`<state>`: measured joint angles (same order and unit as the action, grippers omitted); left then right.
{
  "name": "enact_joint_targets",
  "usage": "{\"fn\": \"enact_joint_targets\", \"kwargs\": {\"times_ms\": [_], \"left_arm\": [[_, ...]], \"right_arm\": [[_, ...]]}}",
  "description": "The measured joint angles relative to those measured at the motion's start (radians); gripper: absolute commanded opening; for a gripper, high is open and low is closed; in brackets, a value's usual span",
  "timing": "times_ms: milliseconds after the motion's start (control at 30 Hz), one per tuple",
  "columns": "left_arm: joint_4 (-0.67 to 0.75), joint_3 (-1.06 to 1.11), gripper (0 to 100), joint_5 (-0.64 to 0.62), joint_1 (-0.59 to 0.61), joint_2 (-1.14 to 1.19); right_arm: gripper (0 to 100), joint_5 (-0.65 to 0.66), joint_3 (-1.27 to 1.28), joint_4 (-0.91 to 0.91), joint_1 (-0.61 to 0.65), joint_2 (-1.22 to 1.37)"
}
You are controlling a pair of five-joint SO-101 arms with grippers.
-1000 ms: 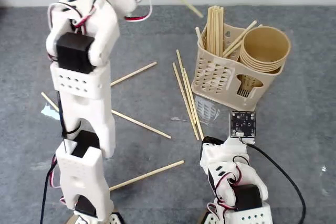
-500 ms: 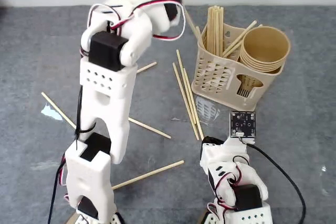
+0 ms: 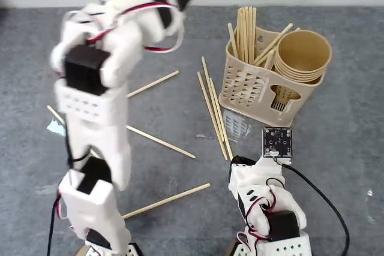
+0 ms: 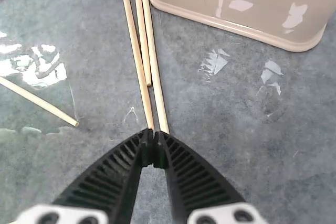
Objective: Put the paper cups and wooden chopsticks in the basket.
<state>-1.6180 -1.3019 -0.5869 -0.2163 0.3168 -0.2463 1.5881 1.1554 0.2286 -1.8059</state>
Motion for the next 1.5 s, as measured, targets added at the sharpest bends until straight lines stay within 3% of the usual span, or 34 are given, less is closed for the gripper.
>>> {"fn": "enact_joint_targets", "kwargs": {"times_ms": [100,333,700,900,1200,1500], "left_arm": [[-0.097,0.0,20,0.04,0.101,-0.005],[-0.117,0.114,20,0.103,0.428,-0.008],[-0.117,0.614,20,0.299,0.723,-0.008],[-0.077,0.865,20,0.385,0.776,-0.008],[0.247,1.26,20,0.423,0.783,-0.008],[0.374,1.389,20,0.423,0.783,0.011]], "right_arm": [[0.9,0.0,0.0,0.0,0.0,0.0],[0.9,0.0,0.0,0.0,0.0,0.0],[0.9,0.0,0.0,0.0,0.0,0.0],[0.9,0.0,0.0,0.0,0.0,0.0],[0.9,0.0,0.0,0.0,0.0,0.0],[0.9,0.0,0.0,0.0,0.0,0.0]]}}
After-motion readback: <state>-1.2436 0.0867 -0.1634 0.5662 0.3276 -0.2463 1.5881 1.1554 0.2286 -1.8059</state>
